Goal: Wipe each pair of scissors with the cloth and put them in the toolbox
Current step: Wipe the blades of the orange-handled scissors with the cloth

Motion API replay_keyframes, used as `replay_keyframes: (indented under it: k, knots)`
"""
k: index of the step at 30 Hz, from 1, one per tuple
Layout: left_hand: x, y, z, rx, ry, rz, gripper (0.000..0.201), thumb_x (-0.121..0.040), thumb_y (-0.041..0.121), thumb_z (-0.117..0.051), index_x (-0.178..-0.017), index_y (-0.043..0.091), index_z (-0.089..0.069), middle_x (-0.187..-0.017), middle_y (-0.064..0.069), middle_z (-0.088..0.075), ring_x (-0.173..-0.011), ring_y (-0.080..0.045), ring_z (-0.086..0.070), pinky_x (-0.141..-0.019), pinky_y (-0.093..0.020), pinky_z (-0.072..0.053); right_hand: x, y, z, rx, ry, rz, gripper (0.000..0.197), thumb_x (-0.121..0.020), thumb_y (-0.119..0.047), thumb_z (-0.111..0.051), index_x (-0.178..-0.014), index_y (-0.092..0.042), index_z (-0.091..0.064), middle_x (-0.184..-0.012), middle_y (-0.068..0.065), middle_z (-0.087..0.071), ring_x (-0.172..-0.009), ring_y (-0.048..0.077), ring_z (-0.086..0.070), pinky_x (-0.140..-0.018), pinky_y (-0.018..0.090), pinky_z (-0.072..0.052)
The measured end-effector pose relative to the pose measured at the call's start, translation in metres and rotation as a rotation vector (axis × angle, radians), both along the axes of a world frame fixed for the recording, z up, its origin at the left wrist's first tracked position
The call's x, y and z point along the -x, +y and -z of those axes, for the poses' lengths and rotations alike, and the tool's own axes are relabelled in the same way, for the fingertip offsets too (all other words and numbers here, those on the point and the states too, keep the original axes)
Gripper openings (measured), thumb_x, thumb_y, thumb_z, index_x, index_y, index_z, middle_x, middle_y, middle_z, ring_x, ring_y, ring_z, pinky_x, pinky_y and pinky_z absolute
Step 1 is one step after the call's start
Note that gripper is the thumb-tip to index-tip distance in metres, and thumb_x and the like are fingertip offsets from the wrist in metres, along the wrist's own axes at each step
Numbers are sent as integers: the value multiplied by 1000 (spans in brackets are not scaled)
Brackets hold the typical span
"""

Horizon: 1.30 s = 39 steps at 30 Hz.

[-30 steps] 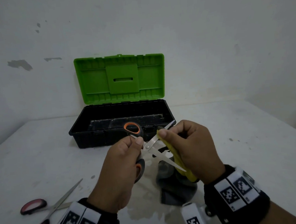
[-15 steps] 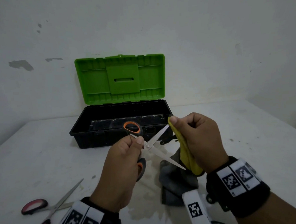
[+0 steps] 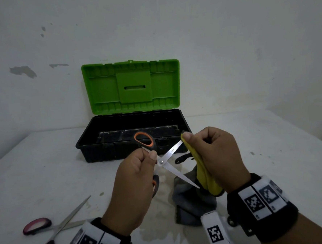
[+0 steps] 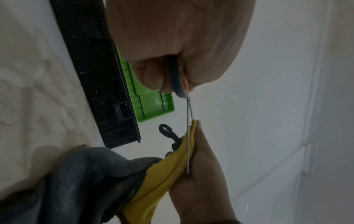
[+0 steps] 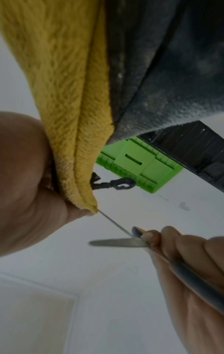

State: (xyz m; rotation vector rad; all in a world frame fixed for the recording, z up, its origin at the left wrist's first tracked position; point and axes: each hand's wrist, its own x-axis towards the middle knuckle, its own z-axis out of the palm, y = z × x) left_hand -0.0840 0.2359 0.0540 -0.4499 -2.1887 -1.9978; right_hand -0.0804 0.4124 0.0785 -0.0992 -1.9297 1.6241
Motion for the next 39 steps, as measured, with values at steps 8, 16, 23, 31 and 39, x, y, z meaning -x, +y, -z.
replay_keyframes:
  k: [8, 16, 23, 31, 39]
  knots:
    - [5, -2, -1, 124, 191, -103, 30, -99, 28, -49, -77, 10, -58, -53, -6, -40, -47, -12, -34, -43, -25, -32, 19, 32, 3, -56, -72, 132, 41, -84, -41, -76, -64, -8, -62, -54, 4, -63, -48, 11, -56, -51, 26, -48]
    - [28, -9, 7, 380, 418, -179, 24, -101, 29, -46, -79, 25, -52, -65, 10, -46, -58, -9, -44, -54, -21, -35, 6, 24, 7, -254, -177, -14, 42, -94, -43, -62, -78, -5, -58, -66, 10, -59, -52, 7, -52, -50, 17, -44]
    - [25, -10, 3, 869, 738, -336, 22, -97, 27, -51, -88, 13, -64, -77, -3, -50, -45, -20, -44, -35, -36, -43, 0, -6, 0, 76, -445, -252, 56, -92, -53, -58, -64, -6, -47, -60, 7, -51, -53, 12, -53, -60, 27, -46]
    - [27, -11, 3, 1037, 879, -285, 21, -95, 27, -57, -80, 15, -64, -72, -4, -47, -42, -19, -37, -36, -30, -33, 2, -12, -15, 412, -686, -564, 42, -92, -44, -62, -67, -10, -61, -51, 1, -56, -37, 10, -40, -38, 21, -35]
    - [27, -23, -1, 425, 209, -151, 63, -72, 67, -59, -124, 34, -50, -111, 13, -43, -90, 3, -51, -68, -11, -42, -8, 1, 2, 33, -455, -472, 44, -94, -26, -63, -51, -16, -63, -50, 0, -51, -47, 13, -48, -53, 23, -43]
